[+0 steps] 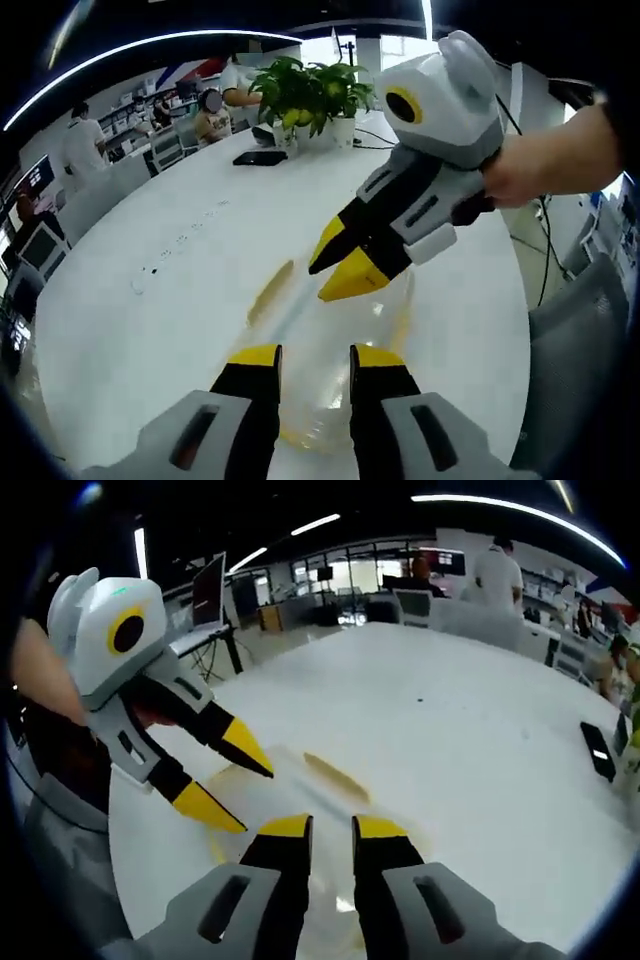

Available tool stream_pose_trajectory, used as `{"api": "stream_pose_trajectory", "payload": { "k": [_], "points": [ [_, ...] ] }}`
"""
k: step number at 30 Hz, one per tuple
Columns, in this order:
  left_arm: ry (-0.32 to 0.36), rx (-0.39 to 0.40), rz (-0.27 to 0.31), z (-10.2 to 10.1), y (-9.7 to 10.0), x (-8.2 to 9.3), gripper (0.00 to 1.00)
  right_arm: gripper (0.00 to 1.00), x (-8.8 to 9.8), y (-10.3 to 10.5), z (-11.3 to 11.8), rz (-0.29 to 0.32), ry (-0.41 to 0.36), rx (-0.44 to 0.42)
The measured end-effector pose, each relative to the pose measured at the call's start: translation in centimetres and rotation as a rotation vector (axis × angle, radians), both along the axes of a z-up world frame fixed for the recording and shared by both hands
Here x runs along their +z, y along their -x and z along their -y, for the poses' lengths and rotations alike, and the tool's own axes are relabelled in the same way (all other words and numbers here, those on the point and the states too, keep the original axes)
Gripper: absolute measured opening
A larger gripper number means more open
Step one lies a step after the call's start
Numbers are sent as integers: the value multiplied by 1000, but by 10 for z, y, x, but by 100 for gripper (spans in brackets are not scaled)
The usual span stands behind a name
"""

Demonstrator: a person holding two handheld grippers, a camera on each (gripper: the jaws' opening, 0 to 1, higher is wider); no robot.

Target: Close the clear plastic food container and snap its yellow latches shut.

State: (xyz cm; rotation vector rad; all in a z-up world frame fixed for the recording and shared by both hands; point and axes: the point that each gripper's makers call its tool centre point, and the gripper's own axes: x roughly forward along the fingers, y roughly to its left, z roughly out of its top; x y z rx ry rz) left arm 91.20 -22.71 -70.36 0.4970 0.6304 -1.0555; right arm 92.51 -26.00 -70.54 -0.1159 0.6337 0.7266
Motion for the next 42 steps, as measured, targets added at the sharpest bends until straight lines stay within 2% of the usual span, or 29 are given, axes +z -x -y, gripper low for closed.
{"api": "stream_pose_trajectory", "payload": {
  "k": [15, 26, 34, 42],
  "points": [
    [6, -13, -1, 5, 3, -1, 19, 11, 0, -5, -8, 26, 0, 33],
    [21, -38, 23, 14, 16, -1, 21, 14, 2, -6, -15, 31, -16, 40],
    [26, -44, 45, 13, 18, 0, 21, 16, 2, -8, -17, 33, -9, 42],
    [40, -98, 56, 19, 31, 3, 23, 19, 1, -5, -19, 32, -5, 58]
  ]
}}
